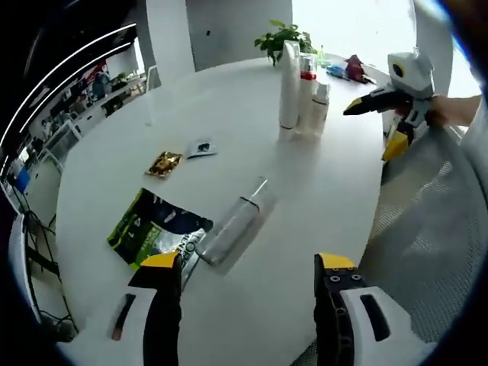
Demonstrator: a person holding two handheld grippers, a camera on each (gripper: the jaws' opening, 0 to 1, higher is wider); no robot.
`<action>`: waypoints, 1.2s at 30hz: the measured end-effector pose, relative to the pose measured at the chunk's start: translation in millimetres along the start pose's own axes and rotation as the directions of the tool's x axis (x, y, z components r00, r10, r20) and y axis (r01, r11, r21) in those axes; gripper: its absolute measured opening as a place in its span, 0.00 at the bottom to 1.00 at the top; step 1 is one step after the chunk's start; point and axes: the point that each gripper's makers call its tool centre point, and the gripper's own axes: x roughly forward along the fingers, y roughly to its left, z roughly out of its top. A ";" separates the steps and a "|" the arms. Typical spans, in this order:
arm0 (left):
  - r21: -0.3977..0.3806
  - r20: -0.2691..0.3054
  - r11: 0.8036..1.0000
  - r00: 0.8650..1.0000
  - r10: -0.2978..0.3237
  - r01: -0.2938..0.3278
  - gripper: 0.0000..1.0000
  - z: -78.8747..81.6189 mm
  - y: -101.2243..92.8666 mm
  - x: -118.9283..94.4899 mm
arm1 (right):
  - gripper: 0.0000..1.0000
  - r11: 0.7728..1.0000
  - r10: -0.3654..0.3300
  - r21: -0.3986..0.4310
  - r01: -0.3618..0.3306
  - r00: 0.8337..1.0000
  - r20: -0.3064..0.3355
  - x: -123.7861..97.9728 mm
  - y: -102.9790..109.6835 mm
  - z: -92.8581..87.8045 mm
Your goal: Arrange the skincare products in the storage area until every visible bottle or jar stands upright without overlapping.
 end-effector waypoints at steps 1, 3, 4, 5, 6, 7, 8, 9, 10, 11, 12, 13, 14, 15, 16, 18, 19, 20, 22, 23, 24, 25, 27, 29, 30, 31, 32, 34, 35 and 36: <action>0.013 -0.009 1.000 1.000 -0.001 0.001 0.60 0.3 0.9 1.4 | 0.83 1.000 0.001 0.000 -0.001 1.000 -0.001 -0.5 0.7 0.0; 0.052 -0.030 0.999 0.999 -0.010 0.012 0.58 2.8 0.4 4.9 | 0.83 1.000 -0.003 -0.001 0.003 1.000 -0.002 -0.9 0.5 -0.1; 0.064 -0.040 0.998 0.999 -0.018 0.021 0.58 2.6 2.5 9.6 | 0.83 1.000 -0.004 0.001 0.004 1.000 -0.002 -1.0 0.2 -0.1; 0.072 -0.045 0.997 0.999 -0.029 0.032 0.56 3.0 2.4 11.5 | 0.83 1.000 -0.005 0.004 0.005 1.000 -0.003 -1.1 0.0 -0.4; 0.077 -0.046 0.996 0.998 -0.032 0.035 0.55 4.2 3.4 13.8 | 0.83 1.000 -0.007 0.007 0.007 1.000 -0.003 -1.1 -0.7 -0.6; 0.084 -0.049 0.996 0.998 -0.035 0.039 0.54 5.0 3.5 15.4 | 0.83 1.000 -0.010 0.009 0.010 1.000 -0.004 -1.2 -1.3 -0.8; 0.099 -0.056 0.994 0.998 -0.040 0.045 0.54 5.9 2.8 16.2 | 0.83 1.000 -0.012 0.011 0.012 1.000 -0.003 -1.4 -1.9 -0.7; 0.111 -0.065 0.993 0.997 -0.042 0.049 0.54 5.5 2.9 17.8 | 0.83 1.000 -0.016 0.016 0.016 1.000 -0.001 -1.1 -3.1 -0.9; 0.124 -0.075 0.991 0.996 -0.045 0.054 0.54 4.4 3.7 21.6 | 0.83 1.000 -0.020 0.017 0.020 1.000 -0.002 -1.1 -4.1 -1.2; 0.133 -0.078 0.989 0.996 -0.047 0.057 0.53 4.5 4.3 23.6 | 0.83 1.000 -0.022 0.018 0.022 1.000 -0.002 -0.8 -5.0 -1.6; 0.139 -0.084 0.988 0.995 -0.051 0.062 0.53 2.9 5.9 26.9 | 0.82 0.999 -0.024 0.021 0.024 1.000 -0.002 -0.3 -6.0 -2.2; 0.146 -0.089 0.987 0.995 -0.054 0.067 0.52 2.5 6.9 29.2 | 0.82 0.999 -0.025 0.021 0.025 1.000 -0.002 0.1 -6.6 -2.5; 0.156 -0.097 0.985 0.994 -0.060 0.074 0.49 3.0 7.7 31.2 | 0.81 0.999 -0.028 0.022 0.028 1.000 -0.002 0.4 -7.6 -2.7; 0.166 -0.104 0.983 0.992 -0.066 0.083 0.47 3.7 8.0 33.3 | 0.80 0.999 -0.030 0.023 0.030 1.000 0.000 -0.3 -7.8 -2.3; 0.170 -0.109 0.982 0.992 -0.067 0.085 0.45 4.1 8.4 34.3 | 0.80 0.999 -0.033 0.025 0.033 0.999 0.002 -0.6 -8.3 -2.0; 0.189 -0.123 0.977 0.990 -0.076 0.099 0.45 4.0 9.8 39.9 | 0.80 0.999 -0.043 0.027 0.043 0.999 0.001 -1.1 -10.1 -2.2; 0.197 -0.129 0.974 0.988 -0.088 0.112 0.45 4.2 8.4 41.7 | 0.80 0.998 -0.047 0.029 0.047 0.999 0.001 -1.4 -10.9 -2.3; 0.200 -0.132 0.972 0.986 -0.100 0.126 0.45 4.5 5.8 42.3 | 0.80 0.998 -0.050 0.029 0.050 0.999 0.002 -1.6 -11.5 -2.3; 0.215 -0.141 0.968 0.985 -0.104 0.133 0.43 6.5 7.4 46.5 | 0.80 0.998 -0.056 0.030 0.056 0.998 0.002 -1.6 -12.9 -2.6; 0.228 -0.148 0.963 0.983 -0.109 0.141 0.41 6.6 7.7 48.1 | 0.80 0.998 -0.060 0.029 0.060 0.998 0.001 -1.3 -13.9 -3.0; 0.243 -0.161 0.959 0.981 -0.108 0.145 0.41 5.6 9.4 50.4 | 0.80 0.998 -0.062 0.028 0.062 0.998 0.000 -1.2 -14.4 -3.2; 0.251 -0.169 0.956 0.979 -0.111 0.152 0.40 5.2 10.1 52.5 | 0.80 0.998 -0.063 0.028 0.063 0.998 0.000 -1.6 -14.1 -3.1; 0.265 -0.184 0.950 0.976 -0.117 0.164 0.38 4.3 12.3 57.4 | 0.79 0.997 -0.064 0.029 0.064 0.998 0.000 -2.1 -14.1 -2.9; 0.275 -0.192 0.946 0.974 -0.120 0.171 0.37 4.1 13.6 60.2 | 0.79 0.997 -0.068 0.033 0.068 0.998 -0.001 -2.6 -14.7 -3.0; 0.281 -0.199 0.944 0.972 -0.121 0.175 0.36 4.3 13.7 61.0 | 0.79 0.997 -0.069 0.035 0.069 0.998 -0.001 -2.8 -15.1 -3.0; 0.286 -0.204 0.941 0.971 -0.122 0.178 0.36 4.2 13.8 61.9 | 0.79 0.997 -0.071 0.039 0.071 0.998 0.001 -3.3 -15.2 -2.7; 0.291 -0.206 0.939 0.971 -0.123 0.181 0.35 6.0 12.4 61.3 | 0.79 0.997 -0.072 0.040 0.072 0.997 0.002 -3.5 -15.5 -2.6; 0.296 -0.213 0.937 0.969 -0.126 0.186 0.35 7.0 12.8 62.9 | 0.79 0.996 -0.073 0.040 0.073 0.997 -0.001 -3.6 -15.7 -3.0; 0.300 -0.216 0.936 0.968 -0.124 0.187 0.34 7.4 14.1 63.8 | 0.79 0.997 -0.073 0.040 0.073 0.997 -0.002 -3.8 -15.2 -3.0; 0.301 -0.218 0.935 0.968 -0.124 0.187 0.34 7.1 16.1 65.6 | 0.79 0.997 -0.073 0.039 0.073 0.997 -0.002 -3.8 -15.0 -3.0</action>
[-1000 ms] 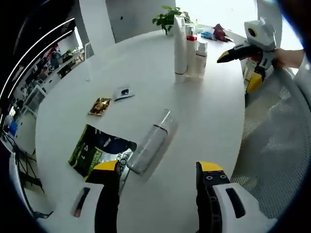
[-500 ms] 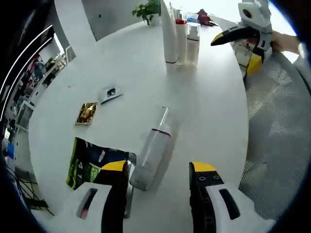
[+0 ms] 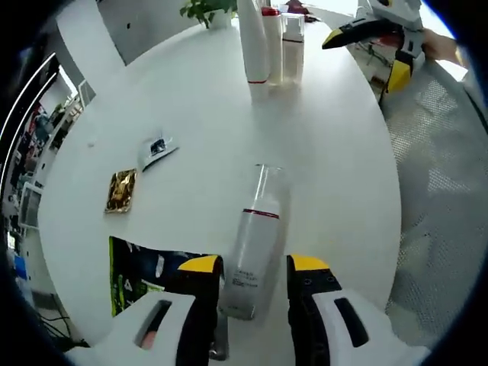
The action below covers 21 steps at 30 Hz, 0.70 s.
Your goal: Arrange the skincare products in the storage area until every visible bottle or jar stands upright without overlapping.
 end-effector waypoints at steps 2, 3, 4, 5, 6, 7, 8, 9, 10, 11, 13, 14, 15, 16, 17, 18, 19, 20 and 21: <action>0.000 -0.005 1.000 1.000 -0.002 0.002 0.34 -1.1 1.6 0.8 | 0.78 1.000 0.001 -0.001 -0.001 1.000 -0.002 -0.1 0.6 -0.1; -0.002 -0.007 1.000 1.000 -0.003 0.003 0.34 -1.2 2.1 1.2 | 0.78 1.000 0.001 -0.002 -0.001 1.000 -0.003 -0.2 0.8 -0.1; -0.006 -0.006 1.000 1.000 -0.008 0.008 0.33 -0.6 1.6 1.2 | 0.78 1.000 0.001 -0.003 -0.001 1.000 -0.004 -0.3 0.8 -0.2; -0.008 -0.007 1.000 1.000 -0.009 0.009 0.33 -0.4 3.0 2.1 | 0.78 1.000 0.001 -0.003 -0.001 1.000 -0.005 -0.4 1.0 -0.2; -0.008 -0.008 1.000 1.000 -0.010 0.010 0.33 -0.4 3.8 2.7 | 0.78 1.000 0.001 -0.003 -0.001 1.000 -0.005 -0.6 1.1 -0.1; -0.005 -0.009 1.000 1.000 -0.010 0.010 0.32 0.0 5.6 3.7 | 0.78 1.000 0.001 -0.003 -0.001 1.000 -0.004 -0.5 1.1 0.0; -0.005 -0.010 1.000 1.000 -0.010 0.010 0.27 0.0 4.9 3.5 | 0.78 1.000 0.002 -0.002 -0.002 1.000 -0.005 -0.5 1.3 -0.2; -0.005 -0.014 1.000 1.000 -0.023 0.023 0.26 -0.1 2.2 4.6 | 0.78 1.000 0.002 -0.003 -0.002 1.000 -0.005 -0.5 1.3 -0.3; -0.014 -0.010 1.000 1.000 -0.025 0.025 0.26 1.3 1.5 5.8 | 0.77 1.000 0.002 -0.005 -0.002 1.000 -0.006 -0.7 1.5 -0.3; -0.019 -0.010 1.000 1.000 -0.025 0.025 0.26 2.2 1.2 6.3 | 0.77 1.000 0.003 -0.006 -0.003 1.000 -0.005 -0.8 1.9 0.0; -0.026 -0.006 0.999 1.000 -0.021 0.021 0.25 3.9 0.3 6.6 | 0.77 1.000 0.004 -0.007 -0.004 1.000 -0.006 -1.2 2.5 0.3; -0.032 -0.005 0.999 1.000 -0.021 0.020 0.25 4.5 0.3 6.8 | 0.77 1.000 0.004 -0.008 -0.004 1.000 -0.006 -1.4 2.7 0.3; -0.043 -0.003 0.999 1.000 -0.023 0.023 0.25 5.0 -0.2 7.0 | 0.77 1.000 0.005 -0.009 -0.005 1.000 -0.006 -1.7 3.2 0.6; -0.046 -0.002 0.999 1.000 -0.024 0.024 0.25 4.8 -0.1 6.7 | 0.77 1.000 0.006 -0.009 -0.006 1.000 -0.006 -1.8 3.5 0.8; -0.049 -0.001 0.998 1.000 -0.027 0.027 0.25 5.3 -0.8 6.4 | 0.77 1.000 0.006 -0.011 -0.006 1.000 -0.007 -2.1 3.8 0.8; -0.055 0.008 0.998 1.000 -0.029 0.030 0.25 7.3 -1.3 5.8 | 0.77 1.000 0.007 -0.013 -0.007 1.000 -0.007 -2.2 4.1 0.8; -0.069 0.018 0.997 0.999 -0.030 0.031 0.25 9.4 -2.0 4.6 | 0.77 1.000 0.008 -0.013 -0.008 1.000 -0.007 -2.1 4.4 0.9; -0.111 0.046 0.992 0.998 -0.046 0.051 0.25 14.0 -6.0 2.0 | 0.77 1.000 0.008 -0.016 -0.008 1.000 -0.006 -2.4 4.8 1.2; -0.144 0.068 0.987 0.996 -0.058 0.067 0.25 16.4 -7.9 0.6 | 0.77 1.000 0.009 -0.017 -0.009 1.000 -0.007 -2.6 5.1 1.4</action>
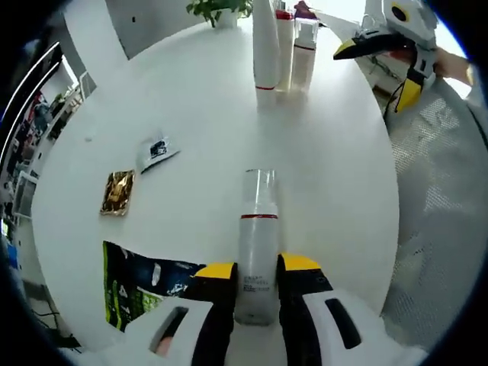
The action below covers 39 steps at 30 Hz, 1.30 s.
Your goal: Arrange the skincare products in the storage area until every visible bottle or jar stands upright without overlapping.
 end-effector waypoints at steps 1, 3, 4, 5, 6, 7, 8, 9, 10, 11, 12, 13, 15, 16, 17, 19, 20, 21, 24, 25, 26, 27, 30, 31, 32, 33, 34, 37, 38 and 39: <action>-0.038 0.023 0.999 1.000 -0.006 0.007 0.25 1.7 -0.5 -1.3 | 0.77 1.000 0.001 -0.001 -0.001 1.000 0.000 -0.2 0.4 0.1; -0.110 0.071 0.994 0.997 -0.013 0.021 0.25 9.1 -5.0 -5.7 | 0.76 1.000 0.005 -0.003 -0.005 1.000 0.001 0.3 1.1 0.3; -0.134 0.085 0.991 0.996 -0.012 0.023 0.25 9.9 -5.6 -7.9 | 0.76 1.000 0.007 -0.005 -0.007 1.000 0.000 0.6 1.4 0.1; -0.148 0.093 0.989 0.996 -0.010 0.024 0.25 10.0 -5.7 -9.3 | 0.76 1.000 0.012 -0.008 -0.012 1.000 -0.002 0.8 2.4 0.0; -0.158 0.099 0.987 0.995 -0.009 0.025 0.25 9.6 -5.7 -11.0 | 0.76 1.000 0.015 -0.011 -0.015 1.000 -0.002 0.9 3.2 0.2; -0.188 0.112 0.982 0.994 -0.010 0.031 0.25 11.7 -9.4 -14.9 | 0.76 1.000 0.018 -0.014 -0.018 1.000 -0.002 1.0 4.3 0.3; -0.208 0.126 0.977 0.992 -0.013 0.039 0.25 12.9 -10.9 -16.5 | 0.76 1.000 0.020 -0.018 -0.020 1.000 -0.004 1.2 4.7 0.1; -0.233 0.149 0.971 0.989 -0.014 0.049 0.24 13.3 -10.4 -18.0 | 0.76 0.999 0.023 -0.022 -0.023 1.000 -0.006 1.4 5.5 -0.1; -0.257 0.164 0.965 0.986 -0.015 0.058 0.24 13.5 -10.9 -19.6 | 0.76 0.999 0.024 -0.023 -0.025 1.000 -0.006 1.5 5.9 0.1; -0.282 0.179 0.957 0.984 -0.018 0.069 0.24 14.2 -11.8 -21.2 | 0.76 0.999 0.027 -0.023 -0.027 1.000 -0.004 1.5 6.4 0.6; -0.316 0.211 0.945 0.977 -0.020 0.088 0.24 17.0 -12.9 -23.3 | 0.76 0.999 0.029 -0.023 -0.029 1.000 -0.002 1.5 6.6 1.1; -0.341 0.234 0.935 0.972 -0.020 0.102 0.24 18.4 -13.1 -24.3 | 0.76 0.999 0.032 -0.021 -0.032 0.999 0.002 1.3 7.1 1.8; -0.389 0.288 0.911 0.957 -0.024 0.140 0.24 26.2 -19.5 -29.8 | 0.75 0.999 0.037 -0.017 -0.036 0.999 0.012 0.7 7.4 3.7; -0.406 0.310 0.901 0.950 -0.021 0.152 0.24 29.3 -20.9 -32.1 | 0.75 0.999 0.038 -0.017 -0.038 0.999 0.015 0.5 7.6 4.4; -0.426 0.341 0.888 0.940 -0.022 0.175 0.24 38.1 -28.8 -38.7 | 0.75 0.999 0.047 -0.009 -0.047 0.998 0.031 -0.6 8.9 7.7; -0.452 0.398 0.866 0.917 -0.017 0.213 0.24 46.9 -30.4 -42.3 | 0.75 0.997 0.071 0.010 -0.071 0.996 0.055 -1.9 12.7 12.8; -0.460 0.422 0.858 0.907 -0.015 0.228 0.24 50.5 -31.3 -45.1 | 0.75 0.996 0.087 0.024 -0.088 0.994 0.070 -2.6 14.8 15.9; -0.473 0.454 0.843 0.891 -0.015 0.256 0.24 54.9 -33.0 -49.3 | 0.75 0.995 0.094 0.029 -0.097 0.993 0.073 -3.4 15.7 17.2; -0.476 0.518 0.821 0.855 -0.028 0.315 0.24 66.1 -41.0 -59.0 | 0.76 0.992 0.117 0.033 -0.121 0.989 0.093 -6.5 20.2 24.0; -0.476 0.544 0.811 0.838 -0.032 0.340 0.24 71.3 -46.2 -63.3 | 0.76 0.989 0.136 0.045 -0.142 0.984 0.117 -8.8 24.5 30.1; -0.481 0.573 0.794 0.819 -0.034 0.370 0.24 75.6 -49.4 -68.2 | 0.76 0.984 0.158 0.063 -0.169 0.977 0.145 -11.6 29.9 37.1; -0.483 0.596 0.783 0.803 -0.033 0.391 0.24 77.9 -50.2 -71.9 | 0.75 0.979 0.173 0.075 -0.187 0.971 0.163 -13.1 33.1 41.2; -0.487 0.675 0.737 0.737 -0.022 0.469 0.24 89.8 -55.8 -85.1 | 0.73 0.955 0.236 0.124 -0.271 0.941 0.242 -21.7 45.7 60.0; -0.487 0.694 0.725 0.720 -0.018 0.488 0.24 93.3 -58.2 -88.8 | 0.71 0.945 0.253 0.136 -0.296 0.931 0.263 -24.8 49.3 65.8; -0.481 0.715 0.716 0.699 -0.014 0.507 0.24 97.5 -61.2 -93.6 | 0.69 0.934 0.275 0.147 -0.324 0.919 0.283 -28.1 53.4 71.3; -0.479 0.727 0.709 0.686 -0.009 0.517 0.24 100.5 -63.8 -96.8 | 0.67 0.922 0.297 0.154 -0.355 0.905 0.303 -31.6 56.9 77.4; -0.481 0.739 0.700 0.673 0.000 0.528 0.24 103.6 -66.7 -100.7 | 0.66 0.922 0.302 0.147 -0.359 0.902 0.309 -32.8 57.0 79.8; -0.471 0.781 0.676 0.624 0.021 0.567 0.24 113.6 -72.6 -113.1 | 0.67 0.912 0.329 0.133 -0.387 0.886 0.326 -37.4 62.1 89.4; -0.464 0.796 0.667 0.605 0.024 0.583 0.24 116.7 -74.6 -117.4 | 0.67 0.905 0.340 0.135 -0.403 0.878 0.338 -38.7 64.3 93.1; -0.456 0.809 0.659 0.587 0.028 0.597 0.24 119.8 -77.5 -122.6 | 0.66 0.894 0.355 0.139 -0.426 0.863 0.359 -41.4 68.0 99.3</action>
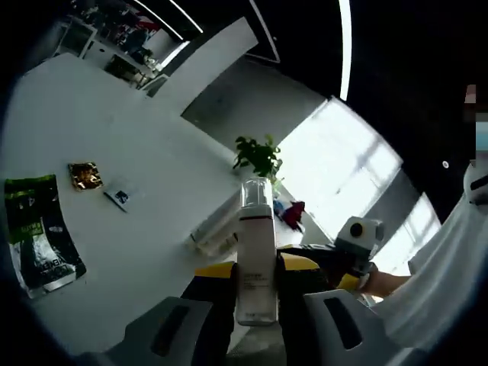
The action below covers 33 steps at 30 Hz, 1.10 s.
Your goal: Arrange the skincare products in the storage area until every visible bottle or jar stands upright without overlapping.
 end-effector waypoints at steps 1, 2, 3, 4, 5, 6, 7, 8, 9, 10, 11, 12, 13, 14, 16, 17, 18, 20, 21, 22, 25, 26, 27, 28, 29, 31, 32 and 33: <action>0.000 0.007 1.000 1.000 -0.006 0.006 0.24 0.5 -3.4 -0.8 | 0.66 0.999 0.026 0.022 -0.027 0.999 0.026 1.4 6.1 6.5; 0.000 0.015 1.000 1.000 -0.015 0.015 0.24 1.2 -8.8 -1.9 | 0.66 0.998 0.040 0.039 -0.041 0.998 0.040 2.1 9.7 10.6; 0.001 0.019 1.000 1.000 -0.023 0.023 0.24 1.2 -12.5 -2.5 | 0.65 0.997 0.052 0.051 -0.055 0.997 0.055 2.7 12.5 14.6; 0.003 0.024 0.999 0.999 -0.035 0.035 0.24 1.2 -18.5 -3.4 | 0.64 0.994 0.072 0.071 -0.078 0.994 0.084 3.4 17.5 21.8; 0.006 0.026 0.999 0.999 -0.043 0.042 0.24 1.1 -22.3 -4.1 | 0.62 0.992 0.086 0.084 -0.095 0.991 0.101 3.7 20.6 26.2; 0.016 0.027 0.998 0.998 -0.062 0.061 0.24 0.3 -29.5 -5.1 | 0.61 0.986 0.111 0.105 -0.126 0.984 0.137 3.6 26.0 34.5; 0.019 0.026 0.997 0.997 -0.077 0.077 0.24 -0.4 -34.7 -5.9 | 0.59 0.984 0.118 0.115 -0.136 0.982 0.149 3.5 27.6 37.2; 0.023 0.028 0.996 0.995 -0.092 0.091 0.24 -0.8 -39.8 -6.6 | 0.58 0.976 0.143 0.136 -0.169 0.973 0.181 3.1 32.8 44.4; 0.028 0.030 0.994 0.994 -0.105 0.104 0.24 -1.3 -44.8 -7.3 | 0.58 0.970 0.162 0.143 -0.194 0.965 0.208 2.5 36.8 50.2; 0.030 0.028 0.991 0.991 -0.130 0.129 0.24 -2.7 -52.5 -8.5 | 0.59 0.967 0.176 0.143 -0.213 0.957 0.231 2.0 40.6 56.0; 0.037 0.030 0.989 0.989 -0.142 0.141 0.24 -3.4 -57.1 -9.2 | 0.59 0.966 0.181 0.143 -0.217 0.956 0.230 2.1 42.1 56.9; 0.050 0.032 0.986 0.986 -0.161 0.159 0.24 -4.1 -63.8 -10.3 | 0.59 0.960 0.197 0.152 -0.234 0.954 0.228 2.8 45.7 58.3; 0.054 0.029 0.982 0.983 -0.180 0.179 0.24 -5.2 -69.5 -11.0 | 0.58 0.956 0.210 0.157 -0.248 0.951 0.228 3.1 48.7 59.2; 0.056 0.029 0.978 0.979 -0.202 0.200 0.24 -5.8 -75.3 -11.9 | 0.56 0.952 0.221 0.156 -0.262 0.947 0.235 3.0 51.8 60.7; 0.070 0.028 0.970 0.972 -0.235 0.232 0.24 -7.2 -86.5 -13.5 | 0.50 0.939 0.259 0.160 -0.303 0.933 0.250 3.1 63.0 64.6; 0.078 0.025 0.965 0.967 -0.252 0.249 0.24 -8.3 -92.4 -14.3 | 0.44 0.931 0.271 0.172 -0.321 0.926 0.263 2.6 66.9 67.0; 0.082 0.023 0.963 0.966 -0.258 0.255 0.24 -9.1 -95.1 -14.7 | 0.39 0.923 0.282 0.183 -0.338 0.919 0.276 2.2 70.6 69.6; 0.080 0.018 0.959 0.962 -0.273 0.271 0.24 -11.0 -100.5 -15.6 | 0.28 0.918 0.289 0.187 -0.349 0.913 0.288 1.8 73.9 72.9; 0.083 0.017 0.958 0.961 -0.275 0.273 0.24 -11.6 -101.2 -16.1 | 0.25 0.918 0.290 0.186 -0.351 0.912 0.290 1.7 75.2 74.2; 0.085 0.020 0.958 0.960 -0.278 0.276 0.24 -11.4 -101.7 -16.7 | 0.23 0.923 0.282 0.182 -0.340 0.916 0.284 2.2 75.9 74.9; 0.075 0.028 0.959 0.960 -0.278 0.275 0.24 -10.1 -101.3 -17.7 | 0.22 0.928 0.274 0.175 -0.328 0.921 0.276 1.9 77.6 76.1; 0.076 0.027 0.958 0.960 -0.278 0.275 0.24 -10.0 -101.2 -18.0 | 0.22 0.930 0.273 0.171 -0.326 0.922 0.275 1.9 78.2 76.1; 0.075 0.028 0.959 0.960 -0.277 0.274 0.24 -9.6 -101.4 -18.2 | 0.22 0.933 0.266 0.169 -0.318 0.925 0.273 2.1 76.9 76.0; 0.075 0.027 0.960 0.961 -0.274 0.271 0.24 -9.6 -101.1 -18.3 | 0.22 0.932 0.261 0.180 -0.314 0.928 0.267 2.4 75.8 75.0; 0.077 0.027 0.961 0.962 -0.270 0.267 0.24 -9.4 -100.5 -18.2 | 0.21 0.933 0.257 0.180 -0.310 0.929 0.267 2.6 74.9 74.7; 0.075 0.020 0.964 0.966 -0.258 0.256 0.24 -9.7 -98.4 -17.6 | 0.21 0.937 0.231 0.201 -0.285 0.939 0.254 3.8 71.7 72.7; 0.076 0.017 0.967 0.970 -0.243 0.241 0.25 -9.4 -95.7 -16.6 | 0.21 0.942 0.215 0.203 -0.269 0.943 0.252 4.0 69.5 72.3; 0.086 0.016 0.970 0.974 -0.228 0.225 0.25 -8.7 -93.9 -15.8 | 0.21 0.948 0.193 0.202 -0.247 0.948 0.252 4.1 66.8 72.3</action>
